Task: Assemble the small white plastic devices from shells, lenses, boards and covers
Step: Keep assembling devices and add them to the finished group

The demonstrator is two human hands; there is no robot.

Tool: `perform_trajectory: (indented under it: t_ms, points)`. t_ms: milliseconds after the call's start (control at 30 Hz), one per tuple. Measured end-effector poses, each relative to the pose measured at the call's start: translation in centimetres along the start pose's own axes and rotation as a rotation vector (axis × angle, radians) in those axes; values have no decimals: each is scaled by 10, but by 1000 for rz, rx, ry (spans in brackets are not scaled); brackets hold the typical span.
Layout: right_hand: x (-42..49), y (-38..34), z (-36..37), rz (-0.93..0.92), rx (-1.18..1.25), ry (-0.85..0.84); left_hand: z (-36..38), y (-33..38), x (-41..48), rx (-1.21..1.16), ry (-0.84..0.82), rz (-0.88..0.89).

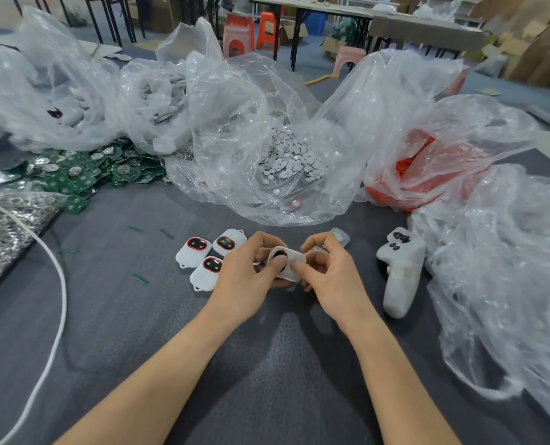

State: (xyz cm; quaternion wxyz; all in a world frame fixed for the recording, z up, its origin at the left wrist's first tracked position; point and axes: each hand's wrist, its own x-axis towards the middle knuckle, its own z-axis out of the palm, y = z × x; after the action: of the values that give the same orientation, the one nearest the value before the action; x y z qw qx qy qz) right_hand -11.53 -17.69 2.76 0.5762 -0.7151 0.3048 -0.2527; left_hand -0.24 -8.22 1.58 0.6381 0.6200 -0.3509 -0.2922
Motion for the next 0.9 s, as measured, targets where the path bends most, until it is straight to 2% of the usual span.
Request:
perform_trajectory:
  t_ms: [400,600,700,767,833,900]
  points:
    - [1,4,2,15,-225,72,1,-4,0,205,12,49]
    - [2,4,-4,36,-322,152,2,-6,-3,527,-96,246]
    - [1,4,-4,16,-484,150,2,-6,-1,653,-115,308]
    - [1,2,-3,-42,-514,235,3,-6,-1,686,-118,312]
    - [1,1,-5,-99,-526,390,4,-5,-1,700,-119,295]
    - [2,4,-8,-79,-701,449,5,-5,-1,680,-109,265]
